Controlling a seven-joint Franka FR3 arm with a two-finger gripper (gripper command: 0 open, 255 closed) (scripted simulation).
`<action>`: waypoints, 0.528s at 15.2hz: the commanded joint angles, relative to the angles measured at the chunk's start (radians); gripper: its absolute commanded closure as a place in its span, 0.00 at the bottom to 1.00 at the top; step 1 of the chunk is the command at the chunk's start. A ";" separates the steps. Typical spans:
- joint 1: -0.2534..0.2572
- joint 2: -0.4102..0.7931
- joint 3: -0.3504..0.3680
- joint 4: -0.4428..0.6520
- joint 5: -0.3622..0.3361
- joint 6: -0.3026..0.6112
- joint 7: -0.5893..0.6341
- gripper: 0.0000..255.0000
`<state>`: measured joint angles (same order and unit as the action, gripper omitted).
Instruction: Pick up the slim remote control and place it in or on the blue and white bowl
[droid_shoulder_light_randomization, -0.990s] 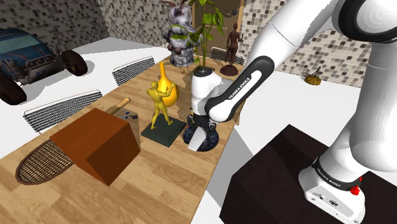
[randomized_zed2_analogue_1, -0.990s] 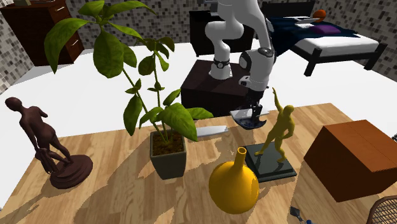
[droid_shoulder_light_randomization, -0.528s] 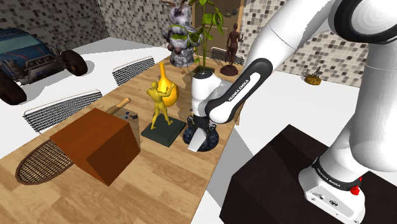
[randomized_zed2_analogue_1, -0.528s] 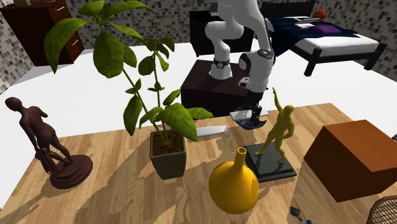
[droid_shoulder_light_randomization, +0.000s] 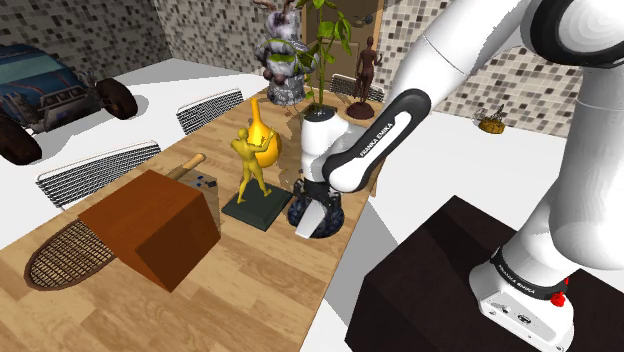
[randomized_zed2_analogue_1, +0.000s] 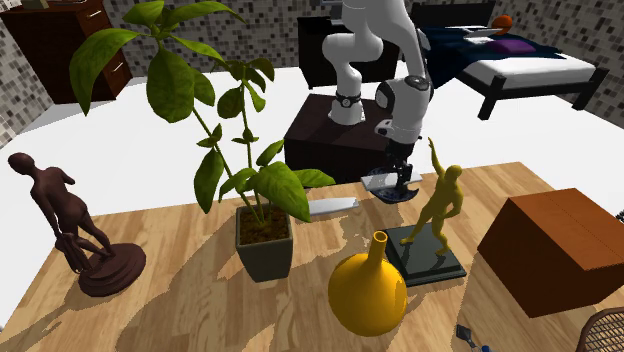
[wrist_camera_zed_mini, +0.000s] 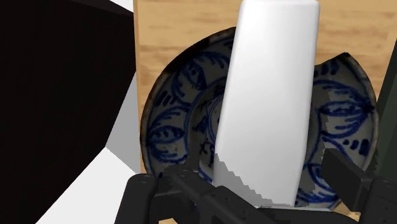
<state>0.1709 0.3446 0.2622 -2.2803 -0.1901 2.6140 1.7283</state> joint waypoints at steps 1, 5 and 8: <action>-0.012 -0.046 0.016 0.000 0.026 -0.044 -0.018 0.00; -0.022 -0.099 0.031 0.001 0.056 -0.096 -0.040 0.00; -0.022 -0.099 0.031 0.001 0.056 -0.096 -0.040 0.00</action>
<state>0.1491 0.2463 0.2932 -2.2796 -0.1348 2.5196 1.6891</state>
